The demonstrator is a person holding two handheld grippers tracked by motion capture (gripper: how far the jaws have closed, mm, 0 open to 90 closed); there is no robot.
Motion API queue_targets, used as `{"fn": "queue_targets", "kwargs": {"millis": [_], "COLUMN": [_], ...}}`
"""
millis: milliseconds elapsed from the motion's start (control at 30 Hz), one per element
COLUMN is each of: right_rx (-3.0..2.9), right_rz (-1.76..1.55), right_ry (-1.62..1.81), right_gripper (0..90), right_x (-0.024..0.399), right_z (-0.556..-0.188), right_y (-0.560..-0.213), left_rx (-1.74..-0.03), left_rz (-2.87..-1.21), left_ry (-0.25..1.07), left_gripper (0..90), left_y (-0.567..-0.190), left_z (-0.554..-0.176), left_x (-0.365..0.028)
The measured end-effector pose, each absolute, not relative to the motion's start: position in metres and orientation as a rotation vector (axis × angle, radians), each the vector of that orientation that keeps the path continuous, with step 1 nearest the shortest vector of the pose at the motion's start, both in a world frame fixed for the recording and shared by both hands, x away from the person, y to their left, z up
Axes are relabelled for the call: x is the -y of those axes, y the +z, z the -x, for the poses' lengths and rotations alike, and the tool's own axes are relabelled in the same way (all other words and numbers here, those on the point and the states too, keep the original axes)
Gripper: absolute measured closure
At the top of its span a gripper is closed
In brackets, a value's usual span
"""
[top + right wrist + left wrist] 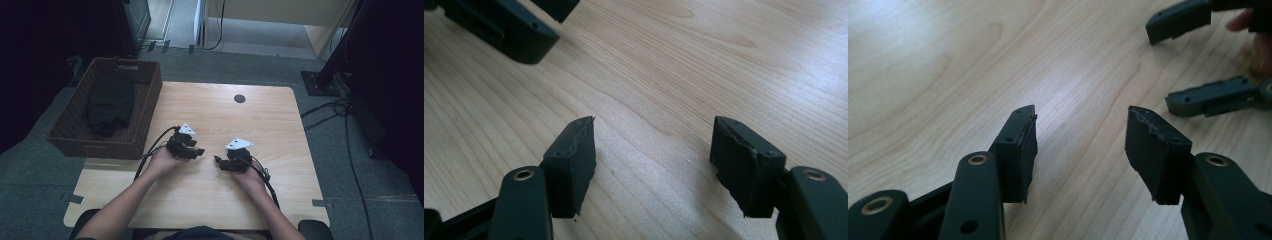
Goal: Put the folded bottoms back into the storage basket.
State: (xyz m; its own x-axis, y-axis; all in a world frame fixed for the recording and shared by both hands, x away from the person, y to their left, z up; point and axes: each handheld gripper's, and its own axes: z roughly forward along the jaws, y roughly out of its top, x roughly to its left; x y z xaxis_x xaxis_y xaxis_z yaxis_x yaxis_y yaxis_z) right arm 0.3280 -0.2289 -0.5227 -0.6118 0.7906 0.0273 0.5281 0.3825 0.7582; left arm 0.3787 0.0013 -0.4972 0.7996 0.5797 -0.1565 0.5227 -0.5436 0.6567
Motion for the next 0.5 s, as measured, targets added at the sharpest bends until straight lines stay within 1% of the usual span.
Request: {"fn": "queue_targets", "kwargs": {"millis": [167,300,400,500], "right_rx": [-2.308,-2.307,-2.306,-2.307], "right_rz": [-1.143,-1.154,-1.154,-1.147], "right_ry": [1.076,1.075,1.077,1.077], "right_gripper": [34.6,34.3,34.1,33.8], "right_x": [0.229,0.228,0.227,0.227], "right_z": [-0.328,-0.328,-0.328,-0.329], "right_y": [-0.523,-0.522,-0.523,-0.523], "left_rx": [-0.792,-0.788,-0.762,-0.761], "left_rz": [-2.259,-2.257,-2.267,-2.24], "left_ry": [0.115,0.093,0.124,0.132], "left_gripper": [46.2,45.2,44.9,44.3], "left_y": [-0.503,-0.506,-0.508,-0.51], "left_z": [-0.375,-0.372,-0.369,-0.367], "left_x": [-0.003,-0.004,-0.004,-0.006]}}
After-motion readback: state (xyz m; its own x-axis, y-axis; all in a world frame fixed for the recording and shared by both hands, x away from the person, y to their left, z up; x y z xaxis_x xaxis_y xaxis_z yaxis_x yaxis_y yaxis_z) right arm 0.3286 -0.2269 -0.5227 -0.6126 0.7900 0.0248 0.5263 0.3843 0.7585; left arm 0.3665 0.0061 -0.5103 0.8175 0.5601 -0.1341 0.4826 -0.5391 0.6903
